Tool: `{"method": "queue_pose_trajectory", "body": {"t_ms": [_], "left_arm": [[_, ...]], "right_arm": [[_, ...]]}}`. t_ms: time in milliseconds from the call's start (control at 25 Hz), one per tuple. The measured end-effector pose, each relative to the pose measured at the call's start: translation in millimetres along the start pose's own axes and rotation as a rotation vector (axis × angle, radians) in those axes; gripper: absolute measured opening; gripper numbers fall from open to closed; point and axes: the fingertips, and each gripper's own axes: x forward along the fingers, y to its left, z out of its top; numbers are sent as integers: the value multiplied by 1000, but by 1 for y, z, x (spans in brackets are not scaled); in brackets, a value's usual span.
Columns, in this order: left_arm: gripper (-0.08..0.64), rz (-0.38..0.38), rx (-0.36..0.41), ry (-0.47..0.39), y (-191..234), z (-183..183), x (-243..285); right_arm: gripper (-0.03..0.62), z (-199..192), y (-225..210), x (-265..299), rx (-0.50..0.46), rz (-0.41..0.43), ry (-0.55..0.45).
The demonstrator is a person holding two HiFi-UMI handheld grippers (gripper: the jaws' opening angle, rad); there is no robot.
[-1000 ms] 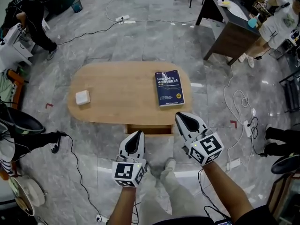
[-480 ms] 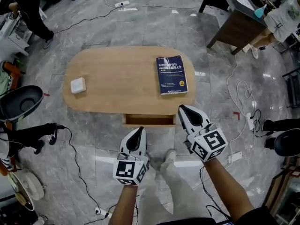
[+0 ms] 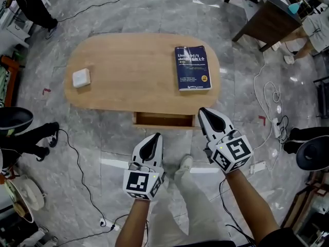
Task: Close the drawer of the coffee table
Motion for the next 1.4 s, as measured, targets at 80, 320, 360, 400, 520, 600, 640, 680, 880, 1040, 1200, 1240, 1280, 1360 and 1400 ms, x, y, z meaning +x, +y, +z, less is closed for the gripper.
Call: {"method": "queue_pose_trajectory", "body": {"t_ms": [80,320,360,400,520,600,640,680,880,1040,1200,1240,1280,1360,1400], "left_arm": [[3,1,0,4,2,-8,1],[3,8,1,23,8,-34,1],[3,9,3,27,10,-37,1],[3,10,3,28,11,-40,1],[3,6,-2,23,17,-47,3],[3,6,-6,30,21,-56,5],[3,7,-7,35,22,-61,5],[3,8,-9,40,24,-65,6],[3,8,-19,51,28,-85,7],[3,-6,-24,61,29,-101,9],[3,-18,10,83,29,-117,12],[3,-20,13,88,29,-121,12],[3,-20,10,92,29,-125,11],[3,-8,0,101,32,-132,11],[3,1,-2,107,34,-136,11]], "right_arm": [[11,-7,-1,3,2,2,4],[11,-28,-4,11,17,7,13],[11,-31,-4,13,21,7,14],[11,-34,-5,15,25,6,16],[11,-43,-6,21,28,7,24],[11,-51,-7,25,33,7,30],[11,-56,-8,27,36,6,34],[11,-60,-8,29,39,6,37],[11,-78,-11,33,46,2,55],[11,-88,-14,35,53,-5,58],[11,-99,-18,40,63,-11,58],[11,-102,-17,40,66,-10,61],[11,-105,-17,40,69,-8,63],[11,-110,-15,41,73,-4,68],[11,-112,-15,41,75,-3,71]]}}
